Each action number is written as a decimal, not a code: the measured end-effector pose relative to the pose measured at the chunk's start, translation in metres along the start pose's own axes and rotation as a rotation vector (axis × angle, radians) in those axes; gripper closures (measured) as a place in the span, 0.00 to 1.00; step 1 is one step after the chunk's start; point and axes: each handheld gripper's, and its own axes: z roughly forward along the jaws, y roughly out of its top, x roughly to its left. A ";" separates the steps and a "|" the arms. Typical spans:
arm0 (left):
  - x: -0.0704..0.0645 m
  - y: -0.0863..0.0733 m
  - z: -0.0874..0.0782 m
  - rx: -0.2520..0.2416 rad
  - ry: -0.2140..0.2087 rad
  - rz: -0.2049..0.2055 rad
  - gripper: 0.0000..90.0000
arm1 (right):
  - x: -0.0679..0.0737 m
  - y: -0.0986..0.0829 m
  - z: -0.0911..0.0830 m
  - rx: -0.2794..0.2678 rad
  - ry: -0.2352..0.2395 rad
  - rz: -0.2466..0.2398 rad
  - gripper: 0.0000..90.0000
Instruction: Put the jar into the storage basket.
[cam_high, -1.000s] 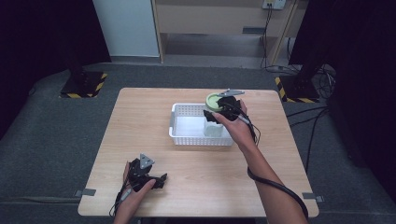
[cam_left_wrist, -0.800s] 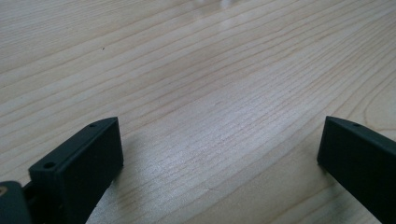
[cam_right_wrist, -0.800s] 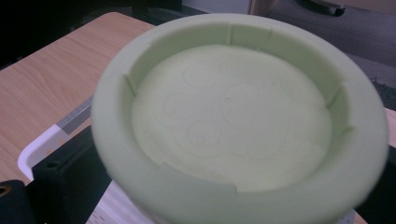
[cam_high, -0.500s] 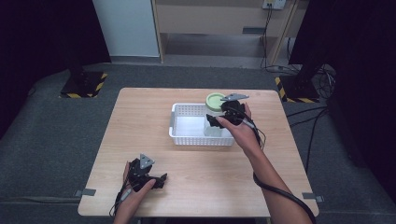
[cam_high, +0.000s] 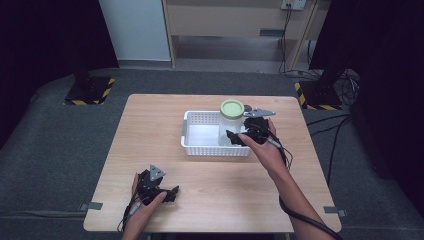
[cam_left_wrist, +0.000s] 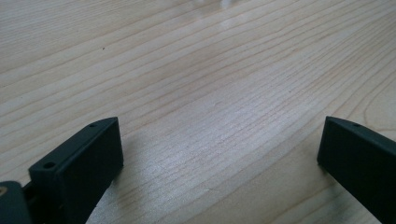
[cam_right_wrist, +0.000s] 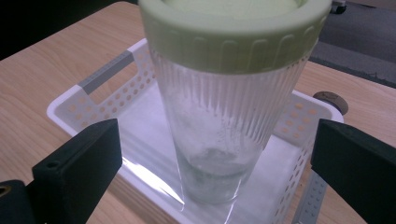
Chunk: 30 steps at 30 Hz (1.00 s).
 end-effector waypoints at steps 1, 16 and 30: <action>0.000 0.000 0.000 0.000 0.000 0.000 0.00 | 0.001 -0.002 -0.002 -0.004 0.003 -0.001 0.02; 0.000 0.000 0.000 0.000 0.000 0.000 0.00 | 0.007 -0.028 -0.024 -0.011 0.007 -0.024 0.03; 0.000 0.000 0.000 0.000 0.000 0.000 0.00 | 0.008 -0.060 -0.038 0.001 0.025 -0.011 0.03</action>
